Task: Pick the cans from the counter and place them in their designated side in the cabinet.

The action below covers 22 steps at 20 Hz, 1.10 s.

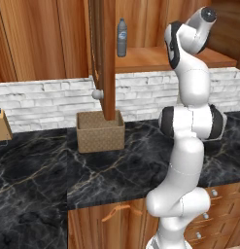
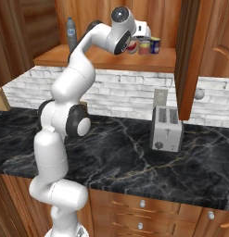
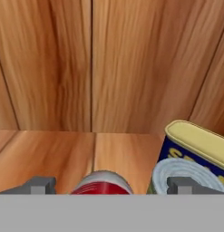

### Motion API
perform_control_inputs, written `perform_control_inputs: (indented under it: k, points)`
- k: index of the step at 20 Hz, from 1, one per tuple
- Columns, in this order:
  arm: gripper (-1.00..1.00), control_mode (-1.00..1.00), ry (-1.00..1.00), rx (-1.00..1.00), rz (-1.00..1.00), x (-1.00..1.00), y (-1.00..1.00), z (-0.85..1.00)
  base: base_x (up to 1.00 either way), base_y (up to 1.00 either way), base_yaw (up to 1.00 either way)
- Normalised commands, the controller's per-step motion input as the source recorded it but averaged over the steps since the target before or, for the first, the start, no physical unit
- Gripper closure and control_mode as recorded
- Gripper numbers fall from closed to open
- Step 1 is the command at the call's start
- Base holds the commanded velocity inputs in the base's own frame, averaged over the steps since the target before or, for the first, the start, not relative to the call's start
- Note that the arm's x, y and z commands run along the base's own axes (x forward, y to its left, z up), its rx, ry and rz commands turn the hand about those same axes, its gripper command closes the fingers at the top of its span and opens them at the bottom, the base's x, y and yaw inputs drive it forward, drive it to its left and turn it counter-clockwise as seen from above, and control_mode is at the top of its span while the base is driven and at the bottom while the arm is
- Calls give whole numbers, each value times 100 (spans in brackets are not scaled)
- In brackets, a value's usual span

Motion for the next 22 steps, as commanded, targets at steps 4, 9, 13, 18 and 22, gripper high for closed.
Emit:
perform_control_inputs:
  k: [4,9,13,18,22]
  points:
    - [-100,-100,0,0,0,42,-5,-10,0,0,0]
    - [-100,-100,0,0,1,40,-8,-1,0,0,0]
    - [-100,-100,-4,0,4,-6,-11,12,0,0,0]
    - [-100,-100,-10,0,6,-16,-1,23,0,0,0]
    - [-100,-100,-18,0,9,-67,1,2,0,0,0]
